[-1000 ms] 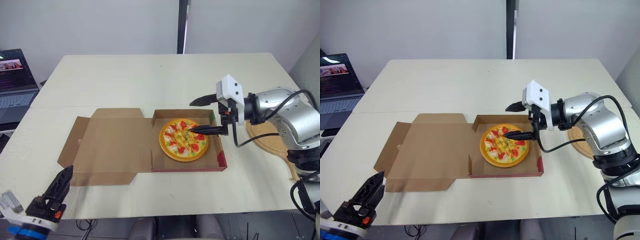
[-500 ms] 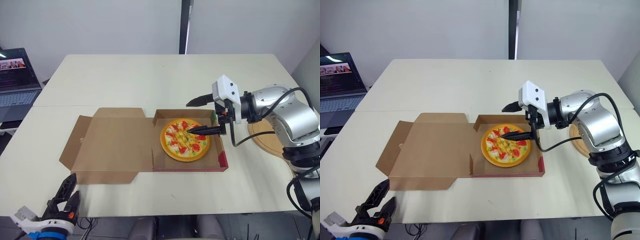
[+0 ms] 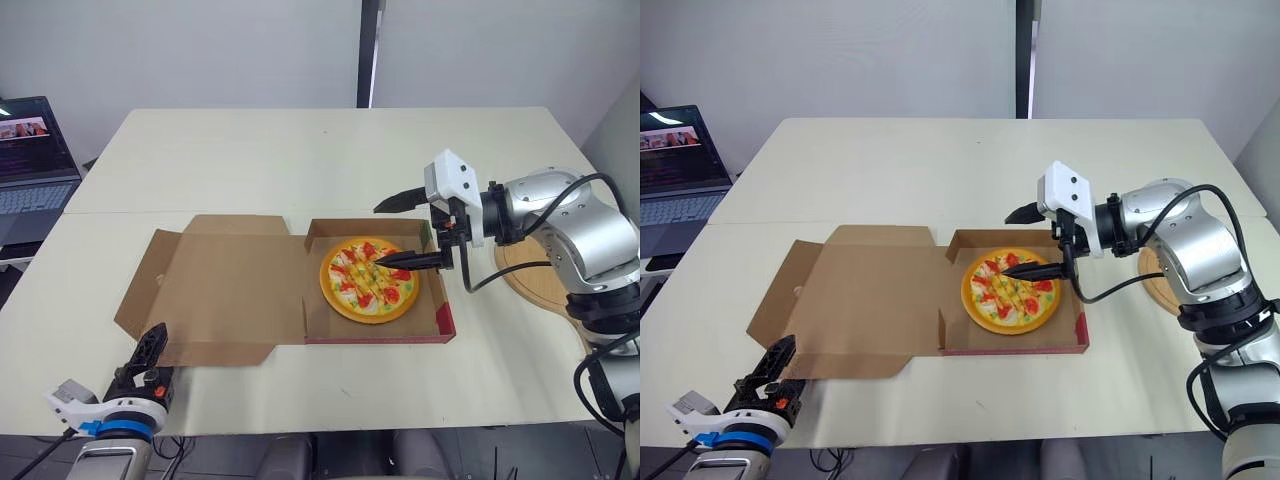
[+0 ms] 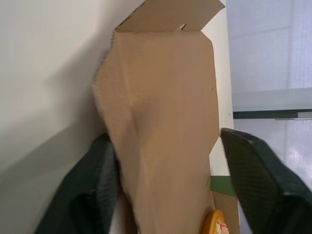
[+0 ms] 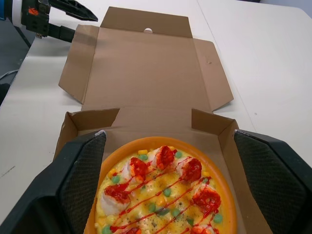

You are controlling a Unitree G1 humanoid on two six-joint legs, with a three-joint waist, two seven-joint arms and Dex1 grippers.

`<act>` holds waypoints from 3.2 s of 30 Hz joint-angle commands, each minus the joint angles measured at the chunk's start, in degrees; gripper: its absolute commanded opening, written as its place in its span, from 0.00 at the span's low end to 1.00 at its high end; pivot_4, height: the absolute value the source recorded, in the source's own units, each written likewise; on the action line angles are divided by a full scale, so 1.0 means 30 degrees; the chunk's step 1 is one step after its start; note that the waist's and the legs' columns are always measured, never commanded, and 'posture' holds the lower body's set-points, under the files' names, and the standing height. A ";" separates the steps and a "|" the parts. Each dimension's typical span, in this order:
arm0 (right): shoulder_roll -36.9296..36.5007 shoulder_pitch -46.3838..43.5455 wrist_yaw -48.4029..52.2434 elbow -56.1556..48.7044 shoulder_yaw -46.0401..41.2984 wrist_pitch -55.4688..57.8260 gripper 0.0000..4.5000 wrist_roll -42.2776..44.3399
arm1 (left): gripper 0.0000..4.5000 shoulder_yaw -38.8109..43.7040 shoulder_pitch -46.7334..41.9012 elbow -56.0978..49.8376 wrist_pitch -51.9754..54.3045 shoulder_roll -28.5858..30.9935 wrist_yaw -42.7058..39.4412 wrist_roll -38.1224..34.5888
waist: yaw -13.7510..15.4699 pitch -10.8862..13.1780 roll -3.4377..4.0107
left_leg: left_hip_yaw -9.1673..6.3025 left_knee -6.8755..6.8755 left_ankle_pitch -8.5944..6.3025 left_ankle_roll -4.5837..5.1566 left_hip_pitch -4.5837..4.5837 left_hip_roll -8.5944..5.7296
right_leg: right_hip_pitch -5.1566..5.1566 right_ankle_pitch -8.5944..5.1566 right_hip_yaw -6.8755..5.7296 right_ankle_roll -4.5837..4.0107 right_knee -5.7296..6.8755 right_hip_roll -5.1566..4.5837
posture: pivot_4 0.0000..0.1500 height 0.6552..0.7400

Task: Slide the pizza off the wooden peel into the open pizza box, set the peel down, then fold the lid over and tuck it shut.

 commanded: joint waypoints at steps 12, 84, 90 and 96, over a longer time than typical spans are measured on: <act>-0.0164 -0.0211 -0.0004 -0.0629 -0.0387 -0.0012 1.00 -0.0184 | 0.00 0.0837 0.0725 0.1403 0.0264 0.1145 -0.2876 -0.0164 | -0.0014 0.0002 -0.0002 | -0.0006 -0.0001 -0.0026 0.0046 -0.0009 0.0002 | 0.0000 -0.0001 -0.0008 0.0000 -0.0013 0.0001 | 1.00 1.00; 0.0476 -0.0285 -0.0094 -0.2202 -0.1918 0.2221 1.00 0.3506 | 0.00 0.0016 -0.1539 0.2255 0.0884 0.1604 -0.2899 0.0340 | 0.0011 -0.0001 0.0011 | -0.0032 -0.0021 -0.0009 0.0019 -0.0097 0.0000 | 0.0001 0.0082 -0.0032 0.0058 -0.0243 0.0003 | 1.00 1.00; 0.0732 -0.0494 0.0146 -0.2234 -0.2293 0.2288 1.00 0.4450 | 0.00 -0.0145 -0.1419 0.1813 0.0792 0.1451 -0.2657 0.0456 | 0.0021 -0.0001 0.0010 | -0.0036 -0.0020 -0.0009 0.0019 -0.0098 -0.0002 | 0.0001 0.0082 -0.0032 0.0057 -0.0243 0.0003 | 1.00 1.00; 0.0711 -0.0491 0.0109 -0.2221 -0.2262 0.2247 1.00 0.4663 | 0.00 -0.0298 -0.1418 0.1470 0.0701 0.1360 -0.2392 0.0545 | 0.0021 -0.0001 0.0010 | -0.0035 -0.0021 -0.0009 0.0019 -0.0098 -0.0002 | 0.0002 0.0082 -0.0032 0.0058 -0.0244 0.0004 | 1.00 1.00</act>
